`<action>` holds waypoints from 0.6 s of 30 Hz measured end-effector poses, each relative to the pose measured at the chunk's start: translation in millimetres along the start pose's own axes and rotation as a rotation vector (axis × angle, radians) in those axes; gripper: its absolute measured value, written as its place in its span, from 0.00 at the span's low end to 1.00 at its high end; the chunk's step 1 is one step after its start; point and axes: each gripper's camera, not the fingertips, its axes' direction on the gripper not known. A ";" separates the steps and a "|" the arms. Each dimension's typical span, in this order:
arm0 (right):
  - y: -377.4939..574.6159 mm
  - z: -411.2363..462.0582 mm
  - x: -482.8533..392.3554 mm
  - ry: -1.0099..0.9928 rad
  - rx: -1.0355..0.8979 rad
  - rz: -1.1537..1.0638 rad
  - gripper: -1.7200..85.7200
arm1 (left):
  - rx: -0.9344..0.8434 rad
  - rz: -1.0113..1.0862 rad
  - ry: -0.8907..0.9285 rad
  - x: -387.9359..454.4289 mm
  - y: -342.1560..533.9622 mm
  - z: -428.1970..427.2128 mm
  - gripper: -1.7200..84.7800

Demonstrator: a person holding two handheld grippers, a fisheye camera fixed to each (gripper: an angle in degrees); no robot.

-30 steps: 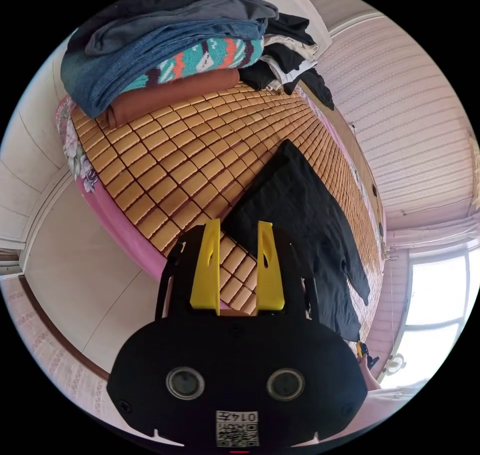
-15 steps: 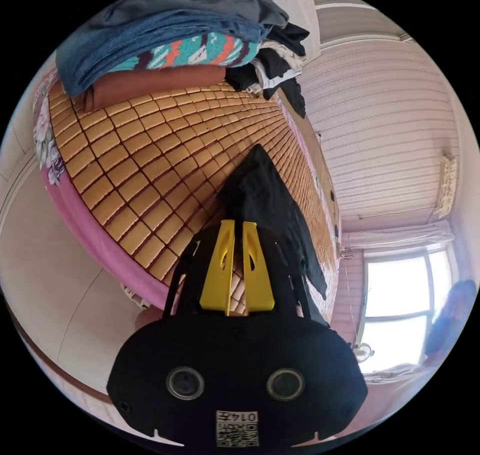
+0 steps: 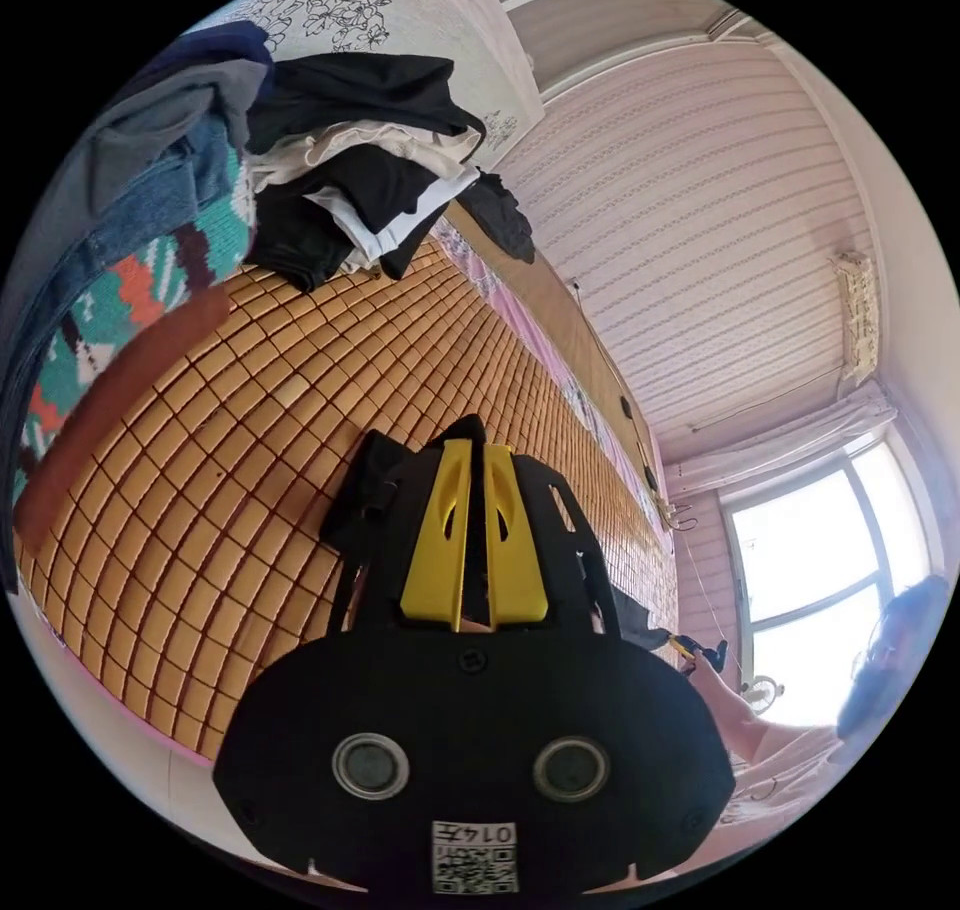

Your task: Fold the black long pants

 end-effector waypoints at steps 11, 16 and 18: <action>49.9 32.8 -6.5 -0.007 0.144 -0.076 0.15 | -0.127 0.030 -0.259 31.6 20.2 54.6 0.16; 53.4 42.4 -31.4 -0.129 0.140 -0.080 0.11 | -0.242 0.080 -0.354 62.7 35.0 100.8 0.16; 54.8 47.8 -47.5 -0.131 0.115 -0.127 0.10 | -0.276 0.154 -0.453 79.5 34.7 112.4 0.13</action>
